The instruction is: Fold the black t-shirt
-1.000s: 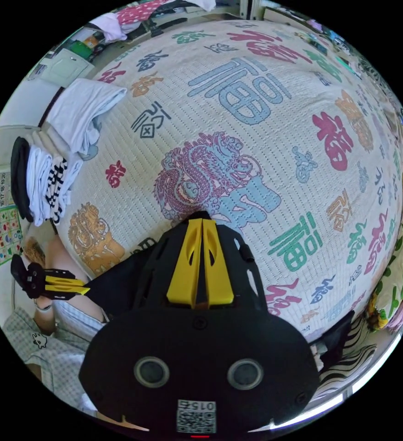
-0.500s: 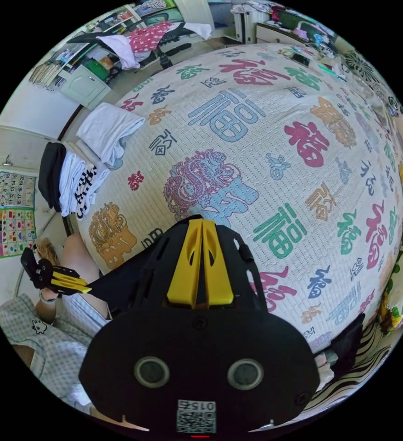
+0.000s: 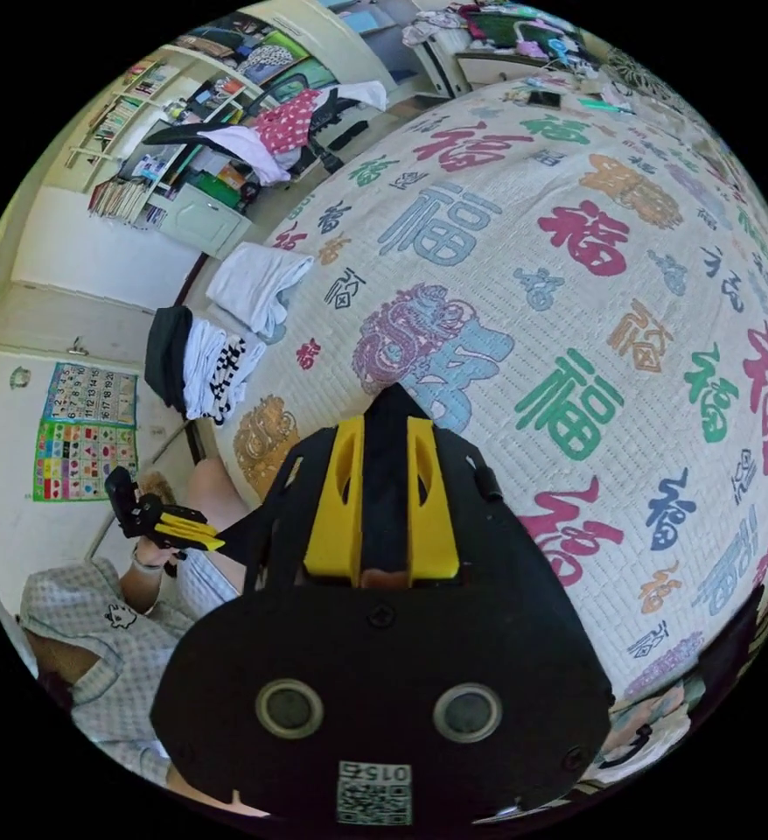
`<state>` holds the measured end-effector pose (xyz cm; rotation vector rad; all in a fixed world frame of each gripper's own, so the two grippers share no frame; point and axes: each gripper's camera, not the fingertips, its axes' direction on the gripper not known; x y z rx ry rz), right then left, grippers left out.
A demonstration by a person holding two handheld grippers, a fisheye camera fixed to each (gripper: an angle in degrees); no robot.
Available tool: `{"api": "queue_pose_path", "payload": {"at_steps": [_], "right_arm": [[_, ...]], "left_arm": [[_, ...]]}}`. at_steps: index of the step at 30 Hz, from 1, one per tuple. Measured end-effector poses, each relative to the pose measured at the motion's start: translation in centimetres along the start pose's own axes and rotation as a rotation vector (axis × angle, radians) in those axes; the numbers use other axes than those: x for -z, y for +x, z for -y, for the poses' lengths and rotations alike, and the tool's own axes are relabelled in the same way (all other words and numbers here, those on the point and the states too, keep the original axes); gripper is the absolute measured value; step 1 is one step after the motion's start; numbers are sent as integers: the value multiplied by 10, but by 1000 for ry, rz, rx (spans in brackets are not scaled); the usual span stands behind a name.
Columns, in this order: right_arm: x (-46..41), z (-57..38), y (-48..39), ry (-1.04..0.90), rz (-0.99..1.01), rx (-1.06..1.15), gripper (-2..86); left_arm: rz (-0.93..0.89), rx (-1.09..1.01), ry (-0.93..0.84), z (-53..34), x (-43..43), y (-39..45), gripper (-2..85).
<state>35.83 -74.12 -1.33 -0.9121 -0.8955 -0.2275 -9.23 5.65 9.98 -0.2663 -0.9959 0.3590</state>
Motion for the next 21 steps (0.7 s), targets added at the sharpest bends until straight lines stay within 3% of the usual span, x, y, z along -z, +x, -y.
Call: {"api": "queue_pose_path", "payload": {"at_steps": [3,6,12,15,21], "right_arm": [[-37,25,-11,-115,1,-5,101],[-67,44,-18,-240,-120,-16,101],[-73,44,-12,-354,-244,-17,35],[-35,20,-11,-274,-222,56,21],[104,-95,35,26,38,75,8]], "left_arm": [[-1,34,0,-10,-15,-12,-7],[-42,41,7,-16,-28,-17,-7],[-93,50,13,-32,-52,-26,-8],[-89,12,15,-41,-61,-16,-8],[-150,-206,8,-66,-94,66,-8]]}}
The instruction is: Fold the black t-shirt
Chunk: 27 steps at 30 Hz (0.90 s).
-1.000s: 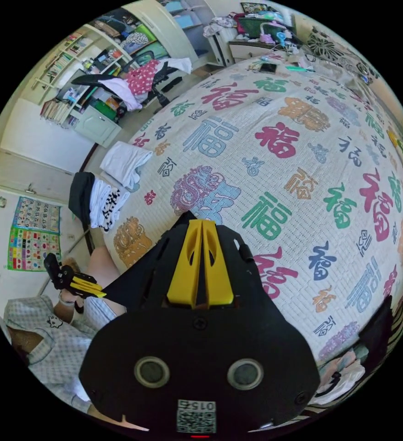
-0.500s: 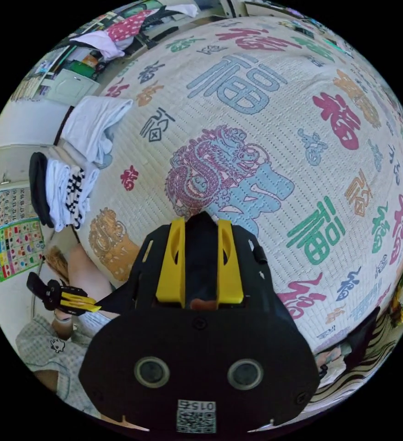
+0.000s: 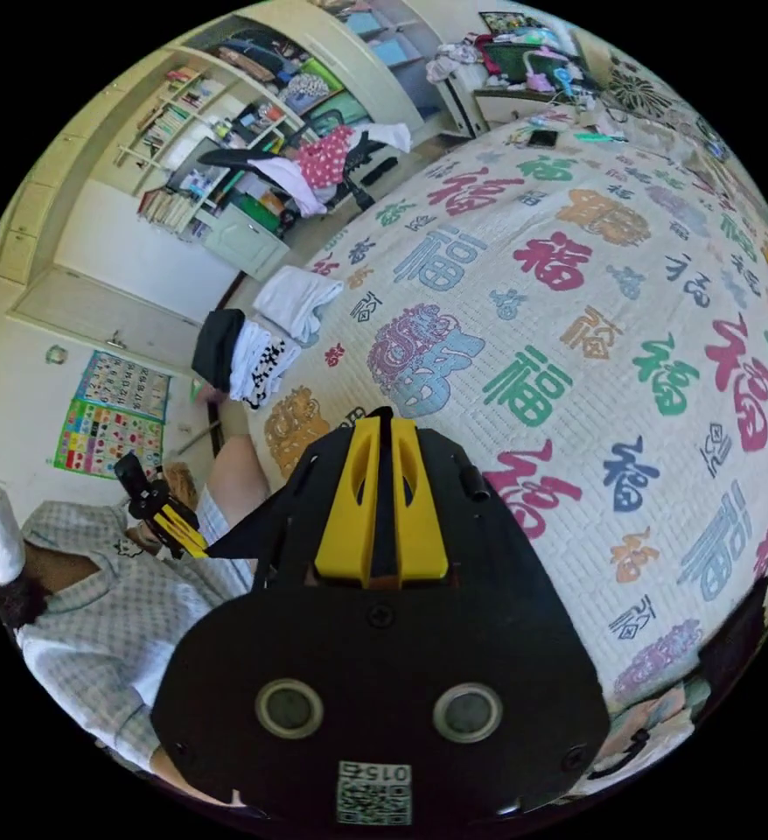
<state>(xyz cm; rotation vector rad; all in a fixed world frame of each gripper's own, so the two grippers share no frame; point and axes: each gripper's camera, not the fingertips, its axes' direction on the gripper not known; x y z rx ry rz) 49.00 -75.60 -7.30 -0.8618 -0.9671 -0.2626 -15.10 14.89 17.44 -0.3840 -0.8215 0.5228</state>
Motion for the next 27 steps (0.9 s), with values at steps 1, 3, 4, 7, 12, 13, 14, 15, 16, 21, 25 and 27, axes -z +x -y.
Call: {"api": "queue_pose_path", "payload": {"at_steps": [1,3,4,7,12,13,14,15,16,21,25,27], "right_arm": [[29,-32,11,55,45,-10,7],[68,-83,27,122,84,-36,6],[90,-117,39,160,88,-57,5],[130,-201,72,196,55,-121,2],[162,-323,144,325,25,-274,-4],[169,-350,164,396,59,-309,-4],[172,-363,175,423,70,-345,-3],[174,-385,191,456,89,-400,0],[175,-402,201,471,109,-423,4],[150,-423,202,322,181,-348,68],[127,-425,212,246,208,-408,79],[124,-430,219,246,187,-439,58]], "left_arm": [[-20,-57,-20,0,-17,21,-8],[-53,-139,-49,0,-48,53,-7],[-74,-193,-70,1,-72,72,-7],[-157,-297,-161,3,-147,111,-6],[-145,-439,-292,-2,-284,162,-6],[-77,-513,-293,-8,-314,178,-6],[-7,-572,-313,-15,-345,191,-7],[25,-593,-334,-18,-360,196,-7],[67,-621,-379,-24,-387,200,-7],[55,-532,-479,-30,-445,173,-7],[35,-491,-496,-33,-461,157,-7],[40,-494,-501,-34,-468,154,-7]]}}
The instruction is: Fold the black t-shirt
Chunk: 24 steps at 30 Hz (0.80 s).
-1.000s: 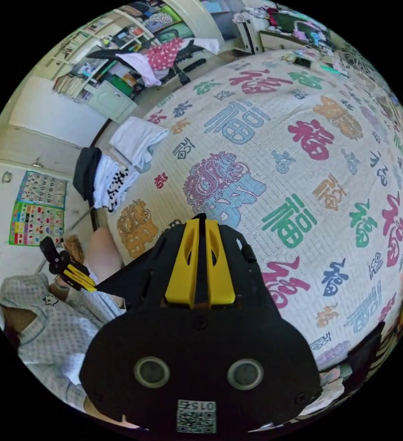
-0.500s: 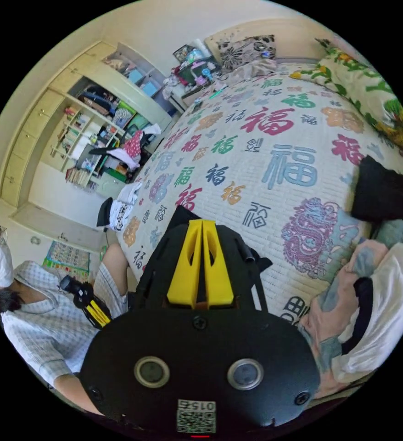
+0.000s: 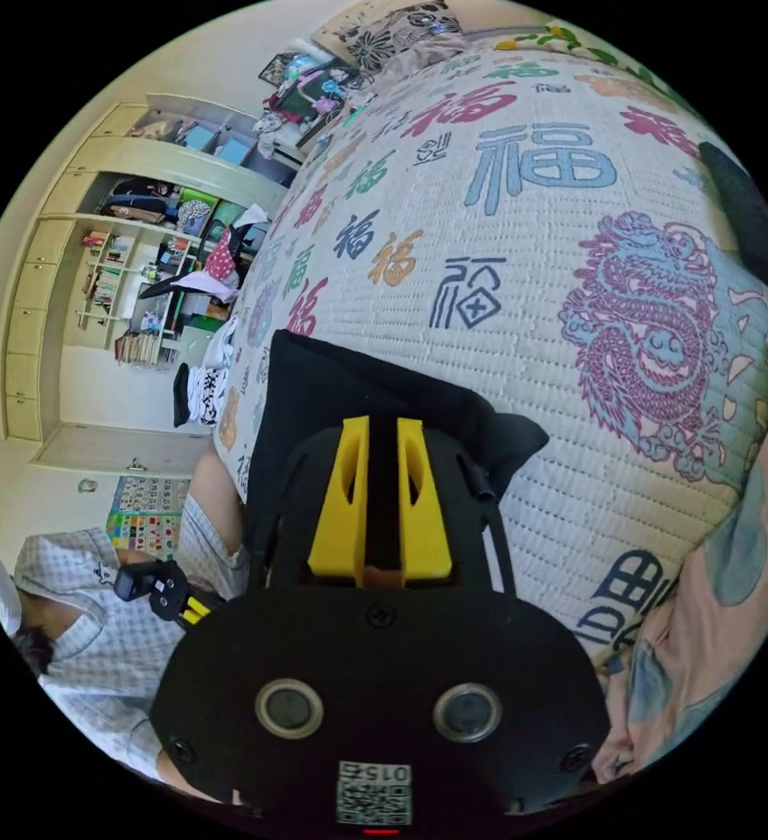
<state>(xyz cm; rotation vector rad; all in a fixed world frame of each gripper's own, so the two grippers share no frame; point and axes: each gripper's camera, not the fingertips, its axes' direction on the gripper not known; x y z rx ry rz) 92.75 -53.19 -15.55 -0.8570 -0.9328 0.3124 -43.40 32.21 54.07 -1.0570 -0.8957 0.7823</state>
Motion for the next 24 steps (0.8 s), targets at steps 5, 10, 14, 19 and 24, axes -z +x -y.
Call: {"api": "queue_pose_path", "payload": {"at_steps": [5,10,14,19,24], "right_arm": [[17,-14,17,28,83,-29,1],[69,-41,19,120,139,23,-6],[102,-53,15,118,72,59,-7],[123,-76,45,92,-95,-20,2],[121,-99,76,165,16,-125,56]], "left_arm": [[1,-10,19,9,-13,-6,-7],[31,-94,77,25,-10,2,-7],[13,-152,74,52,-31,3,-6],[39,-181,1,84,-89,-15,-2],[4,-94,-134,101,-132,-65,25]]}}
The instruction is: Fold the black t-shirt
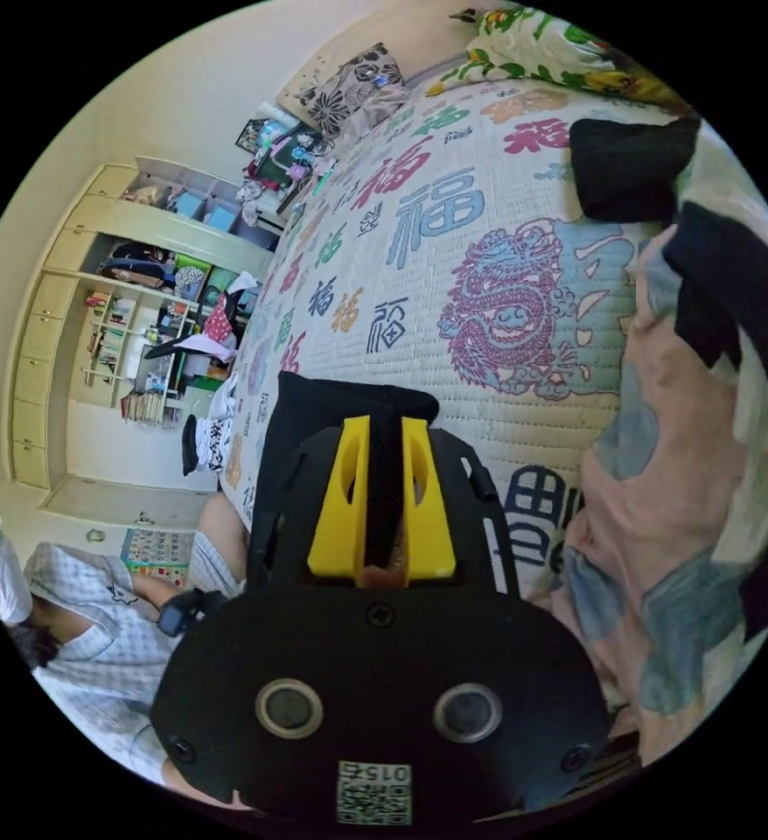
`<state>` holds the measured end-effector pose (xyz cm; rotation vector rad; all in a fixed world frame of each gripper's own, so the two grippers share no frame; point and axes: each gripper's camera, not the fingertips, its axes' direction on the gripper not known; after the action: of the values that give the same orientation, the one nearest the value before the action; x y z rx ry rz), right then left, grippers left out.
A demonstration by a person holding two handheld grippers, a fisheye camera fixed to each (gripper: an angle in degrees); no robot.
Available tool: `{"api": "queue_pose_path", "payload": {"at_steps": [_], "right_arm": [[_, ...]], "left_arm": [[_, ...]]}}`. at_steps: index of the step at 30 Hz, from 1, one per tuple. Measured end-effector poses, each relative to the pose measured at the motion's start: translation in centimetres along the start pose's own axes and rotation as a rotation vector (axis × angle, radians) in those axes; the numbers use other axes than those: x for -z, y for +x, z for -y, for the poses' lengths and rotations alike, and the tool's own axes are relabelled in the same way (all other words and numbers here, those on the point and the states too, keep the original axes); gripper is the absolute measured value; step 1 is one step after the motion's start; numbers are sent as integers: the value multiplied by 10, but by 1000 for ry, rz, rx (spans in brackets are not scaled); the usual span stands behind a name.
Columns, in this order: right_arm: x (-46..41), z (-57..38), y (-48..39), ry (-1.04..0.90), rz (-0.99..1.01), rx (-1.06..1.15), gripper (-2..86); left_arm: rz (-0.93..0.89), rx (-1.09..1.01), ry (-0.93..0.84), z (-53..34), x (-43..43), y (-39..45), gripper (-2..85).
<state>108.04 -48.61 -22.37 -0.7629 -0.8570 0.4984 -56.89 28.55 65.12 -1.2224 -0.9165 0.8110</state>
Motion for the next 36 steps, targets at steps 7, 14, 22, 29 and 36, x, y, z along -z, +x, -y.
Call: {"api": "queue_pose_path", "payload": {"at_steps": [7,14,22,29,36], "right_arm": [[31,-79,-34,36,38,147,71],[-42,-135,-42,-300,69,190,2],[32,-160,-13,-128,108,146,-6],[39,-73,-2,132,180,130,-6],[44,-37,57,204,-135,-153,-4]], "left_arm": [[-176,-9,151,-31,119,-73,21],[-18,218,96,-89,114,-203,-7],[-62,208,203,-92,197,-255,-9],[-131,359,341,3,221,-384,-8],[-186,573,504,-7,243,-480,-6]]}}
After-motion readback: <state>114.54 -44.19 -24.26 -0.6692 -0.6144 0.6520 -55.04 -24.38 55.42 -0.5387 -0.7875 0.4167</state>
